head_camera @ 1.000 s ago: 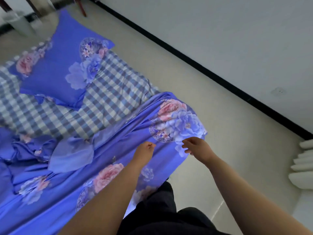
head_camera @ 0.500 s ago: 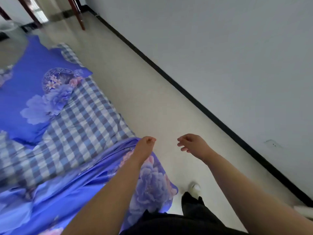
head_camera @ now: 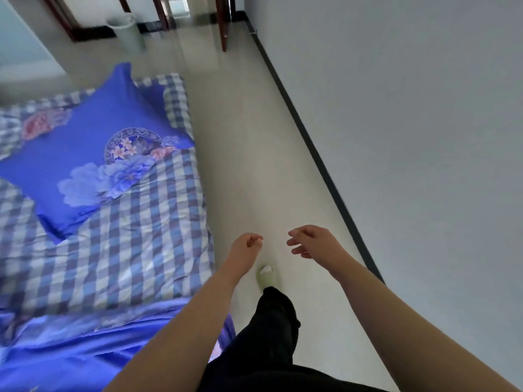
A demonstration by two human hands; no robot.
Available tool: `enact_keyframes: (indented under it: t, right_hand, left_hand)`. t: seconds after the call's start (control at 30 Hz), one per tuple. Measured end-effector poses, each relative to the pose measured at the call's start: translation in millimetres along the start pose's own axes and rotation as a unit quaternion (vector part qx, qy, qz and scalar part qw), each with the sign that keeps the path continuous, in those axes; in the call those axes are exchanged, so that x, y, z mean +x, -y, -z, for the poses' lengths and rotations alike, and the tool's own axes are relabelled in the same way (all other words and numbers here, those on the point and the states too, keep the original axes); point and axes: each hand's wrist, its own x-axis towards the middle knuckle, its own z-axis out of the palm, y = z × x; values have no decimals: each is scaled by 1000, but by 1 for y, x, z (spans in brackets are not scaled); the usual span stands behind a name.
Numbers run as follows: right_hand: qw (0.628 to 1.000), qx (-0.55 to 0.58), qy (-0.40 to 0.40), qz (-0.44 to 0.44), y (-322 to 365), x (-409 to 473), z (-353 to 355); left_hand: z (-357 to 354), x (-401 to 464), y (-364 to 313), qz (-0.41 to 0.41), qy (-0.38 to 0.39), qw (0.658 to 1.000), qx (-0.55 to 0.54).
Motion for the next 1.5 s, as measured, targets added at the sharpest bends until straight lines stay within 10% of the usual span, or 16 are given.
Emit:
enact_keyframes:
  t: [0.8,1.5]
  right_hand:
    - [955,-190,211,89,516,673,65]
    - [924,-179,308,139,943,1123,-201]
  left_hand:
    - [282,622,-331,41,-195,970,-139]
    - [706,1043,-436,101,-309,926,-191]
